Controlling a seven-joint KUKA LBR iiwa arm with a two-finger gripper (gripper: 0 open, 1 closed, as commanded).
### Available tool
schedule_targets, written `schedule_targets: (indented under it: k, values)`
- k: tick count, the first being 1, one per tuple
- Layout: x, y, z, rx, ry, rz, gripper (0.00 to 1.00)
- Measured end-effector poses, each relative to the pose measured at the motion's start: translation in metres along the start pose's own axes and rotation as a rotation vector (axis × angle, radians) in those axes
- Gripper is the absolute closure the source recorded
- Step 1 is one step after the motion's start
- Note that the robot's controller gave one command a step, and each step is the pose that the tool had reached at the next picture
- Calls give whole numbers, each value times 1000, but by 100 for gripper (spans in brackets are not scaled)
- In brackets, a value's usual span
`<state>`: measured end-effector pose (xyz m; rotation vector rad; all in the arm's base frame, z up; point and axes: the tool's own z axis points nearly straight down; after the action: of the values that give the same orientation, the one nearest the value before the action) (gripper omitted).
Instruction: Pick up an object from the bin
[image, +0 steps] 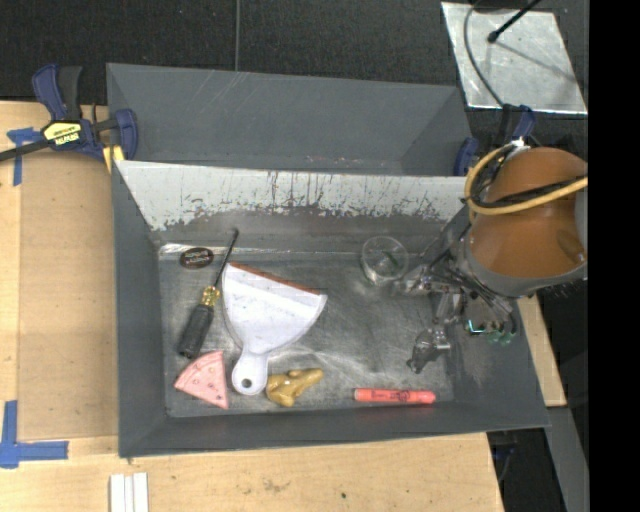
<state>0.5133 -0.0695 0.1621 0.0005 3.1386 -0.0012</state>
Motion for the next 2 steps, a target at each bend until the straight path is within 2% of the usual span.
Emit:
schedule_targets:
  k: [1,2]
  values:
    - [7,9,5,1,-1,-85,0]
    - [13,50,58,1,-5,-336,0]
